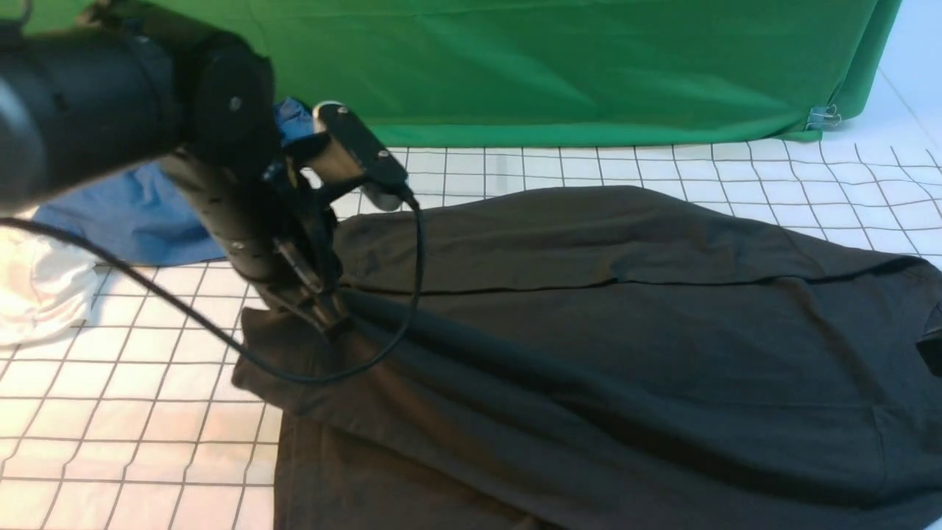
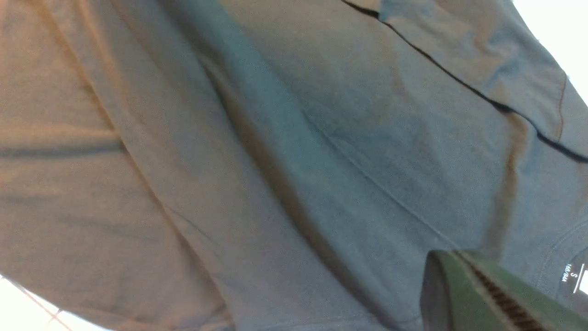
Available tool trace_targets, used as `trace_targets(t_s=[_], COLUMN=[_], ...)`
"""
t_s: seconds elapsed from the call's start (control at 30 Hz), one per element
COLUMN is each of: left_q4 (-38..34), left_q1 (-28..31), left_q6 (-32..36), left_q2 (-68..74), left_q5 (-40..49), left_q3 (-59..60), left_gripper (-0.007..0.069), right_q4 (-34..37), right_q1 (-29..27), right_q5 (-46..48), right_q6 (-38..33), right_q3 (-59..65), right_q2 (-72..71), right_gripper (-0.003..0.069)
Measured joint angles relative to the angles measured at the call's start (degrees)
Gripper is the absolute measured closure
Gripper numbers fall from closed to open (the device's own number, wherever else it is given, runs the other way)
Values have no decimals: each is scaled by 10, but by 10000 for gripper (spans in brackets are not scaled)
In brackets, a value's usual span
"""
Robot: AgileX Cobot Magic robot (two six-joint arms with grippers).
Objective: Fold a long-sleeved shirt over a white checkered tablecloth.
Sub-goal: 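Fold the left side of the black T-shirt inward over its body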
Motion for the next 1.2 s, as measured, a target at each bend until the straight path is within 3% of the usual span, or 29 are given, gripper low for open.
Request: trace_targets(t_s=[0.17,0.43,0.6,0.7,0.83,0.93,1.1,1.2], left_q4=[-14,-14,-14,-14,-14,-14,-14,19], left_q1=[0,0,0,0,0,0,2,2], left_q6=[5,5,-11,-12,-12,-12,-21,-85], left_q2=[22,33,43,44,44,44,44,44], left_q5=[5,-1,-5,-5,-5,-5,-12,-42], left_q3=[-4,-6,-7,-7,-7,-7,-7,-8], left_gripper=[639,582,568,566,566,566,566,552], right_q4=[-17,-190,-225,-223,-128,-65,-40,-36], right_q1=[0,0,-27,-63,-158,-196,-186,-169], right_q5=[0,20,17,5,-2,-2,-12,-42], right_q6=[5,157,208,212,131,68,26,26], right_q3=[0,12,31,32,2,-25,-44,-46], right_q2=[0,42,110,137,200,243,273,273], right_gripper=[636,648,648,648,648,648,645,632])
